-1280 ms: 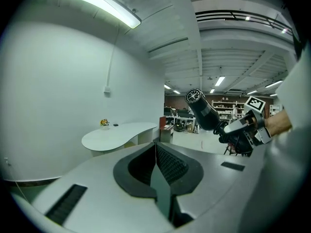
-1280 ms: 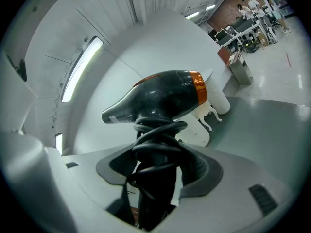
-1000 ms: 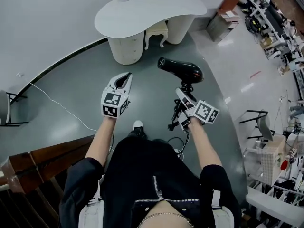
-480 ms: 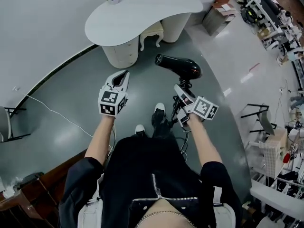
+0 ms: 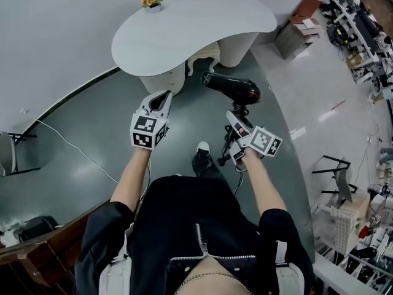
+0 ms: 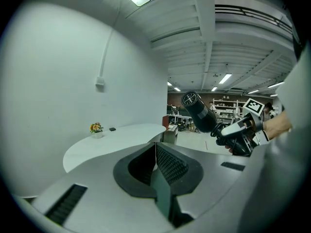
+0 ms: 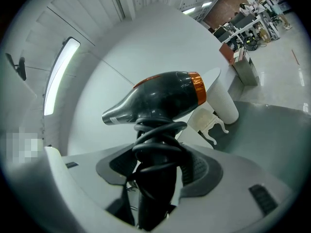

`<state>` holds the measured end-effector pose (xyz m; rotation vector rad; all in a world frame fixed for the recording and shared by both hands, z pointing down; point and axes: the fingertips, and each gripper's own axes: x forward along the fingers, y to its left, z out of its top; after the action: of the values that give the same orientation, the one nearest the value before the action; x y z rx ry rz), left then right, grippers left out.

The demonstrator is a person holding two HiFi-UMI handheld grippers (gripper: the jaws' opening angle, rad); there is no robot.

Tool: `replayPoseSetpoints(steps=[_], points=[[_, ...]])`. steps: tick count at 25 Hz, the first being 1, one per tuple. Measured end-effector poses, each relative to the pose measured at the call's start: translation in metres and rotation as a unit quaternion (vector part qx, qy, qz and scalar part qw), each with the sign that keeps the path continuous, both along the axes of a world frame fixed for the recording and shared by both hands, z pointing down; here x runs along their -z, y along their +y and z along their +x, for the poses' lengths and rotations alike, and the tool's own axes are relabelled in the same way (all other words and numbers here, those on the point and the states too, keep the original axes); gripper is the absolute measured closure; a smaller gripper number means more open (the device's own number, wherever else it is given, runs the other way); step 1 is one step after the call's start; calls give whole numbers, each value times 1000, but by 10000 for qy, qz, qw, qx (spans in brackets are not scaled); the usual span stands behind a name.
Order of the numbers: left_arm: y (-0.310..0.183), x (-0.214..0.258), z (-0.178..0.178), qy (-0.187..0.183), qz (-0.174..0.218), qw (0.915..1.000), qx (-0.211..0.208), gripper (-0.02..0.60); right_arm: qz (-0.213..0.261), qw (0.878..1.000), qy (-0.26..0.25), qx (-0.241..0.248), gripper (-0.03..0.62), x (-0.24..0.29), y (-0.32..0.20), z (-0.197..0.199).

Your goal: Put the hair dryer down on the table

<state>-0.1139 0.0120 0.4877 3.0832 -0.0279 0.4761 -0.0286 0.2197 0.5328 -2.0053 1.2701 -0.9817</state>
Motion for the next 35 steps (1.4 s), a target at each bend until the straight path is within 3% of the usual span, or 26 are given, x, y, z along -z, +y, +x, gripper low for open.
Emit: replayPoseSetpoints(steps=[12, 23, 35], points=[[-40, 16, 120, 25, 82, 9973, 732, 560, -102, 9951, 427, 886, 329, 14, -53, 147], [-77, 5, 185, -35, 10, 9949, 1008, 560, -25, 9949, 230, 982, 329, 2, -94, 228], [-169, -14, 312, -37, -164, 9944, 1046, 560, -66, 9928, 357, 1145, 329, 13, -196, 351]])
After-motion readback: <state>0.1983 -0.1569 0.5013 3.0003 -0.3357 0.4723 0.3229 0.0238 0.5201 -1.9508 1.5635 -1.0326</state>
